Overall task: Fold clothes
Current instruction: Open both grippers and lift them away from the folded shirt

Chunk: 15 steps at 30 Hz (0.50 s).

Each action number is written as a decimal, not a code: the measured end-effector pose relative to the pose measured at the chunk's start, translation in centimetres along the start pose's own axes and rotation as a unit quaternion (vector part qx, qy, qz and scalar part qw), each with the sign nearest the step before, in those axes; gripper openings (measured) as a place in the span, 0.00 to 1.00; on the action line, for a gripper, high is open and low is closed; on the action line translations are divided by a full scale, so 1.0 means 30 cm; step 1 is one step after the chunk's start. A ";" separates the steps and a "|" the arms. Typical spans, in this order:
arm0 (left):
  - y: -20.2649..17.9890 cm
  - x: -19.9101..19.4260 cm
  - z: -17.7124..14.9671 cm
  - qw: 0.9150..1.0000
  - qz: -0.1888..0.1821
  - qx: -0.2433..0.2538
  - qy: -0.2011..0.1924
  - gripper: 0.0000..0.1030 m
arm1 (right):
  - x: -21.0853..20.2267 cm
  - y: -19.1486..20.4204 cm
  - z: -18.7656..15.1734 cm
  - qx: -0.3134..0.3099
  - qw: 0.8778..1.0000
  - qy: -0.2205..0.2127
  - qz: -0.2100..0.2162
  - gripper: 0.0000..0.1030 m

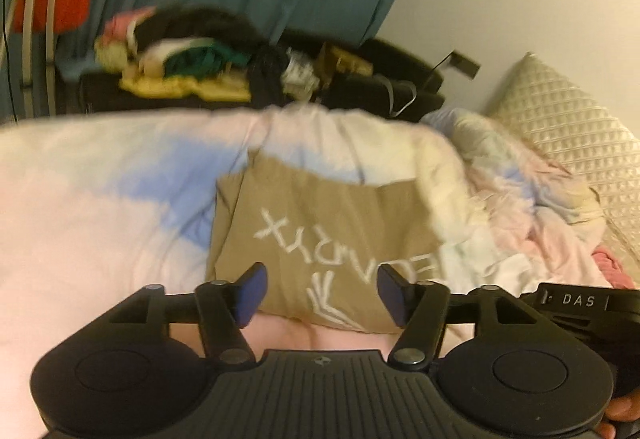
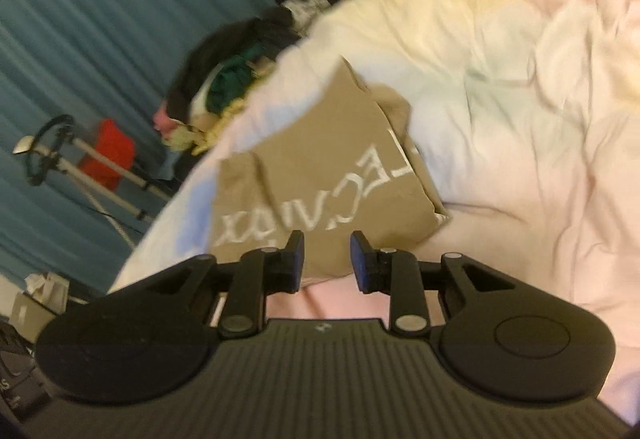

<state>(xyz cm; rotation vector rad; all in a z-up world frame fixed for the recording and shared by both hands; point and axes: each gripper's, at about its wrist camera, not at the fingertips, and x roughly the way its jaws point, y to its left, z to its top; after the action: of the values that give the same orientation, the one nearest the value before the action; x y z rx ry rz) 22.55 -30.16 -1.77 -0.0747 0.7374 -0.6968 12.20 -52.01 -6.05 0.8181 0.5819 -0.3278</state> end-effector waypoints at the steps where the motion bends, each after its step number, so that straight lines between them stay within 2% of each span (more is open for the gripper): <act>1: -0.024 -0.045 0.012 1.000 0.002 0.008 -0.007 0.67 | -0.046 0.024 0.001 -0.011 1.000 -0.008 0.003 0.28; 7: -0.135 -0.321 0.030 0.998 0.022 0.051 -0.036 0.80 | -0.304 0.156 -0.018 -0.068 0.996 -0.050 0.021 0.31; 9: -0.156 -0.422 0.026 0.997 0.028 0.058 -0.049 0.88 | -0.387 0.192 -0.033 -0.082 0.994 -0.060 0.028 0.50; 10: -0.163 -0.466 0.024 0.996 0.029 0.061 -0.054 0.91 | -0.430 0.211 -0.044 -0.093 0.993 -0.067 0.030 0.69; 11: -0.172 -0.513 0.020 0.995 0.032 0.065 -0.063 0.97 | -0.474 0.230 -0.058 -0.107 0.991 -0.079 0.029 0.84; 12: -0.184 -0.569 0.012 0.994 0.036 0.071 -0.078 1.00 | -0.517 0.249 -0.073 -0.122 0.988 -0.090 0.028 0.84; 15: -0.209 -0.699 -0.024 0.989 0.050 0.088 -0.107 1.00 | -0.629 0.296 -0.121 -0.164 0.979 -0.115 0.030 0.83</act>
<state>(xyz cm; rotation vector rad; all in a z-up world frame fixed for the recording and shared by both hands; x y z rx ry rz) 7.51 -22.15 11.99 0.0471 0.4695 -0.6446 0.19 -42.50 8.54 0.4713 0.3804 -0.2579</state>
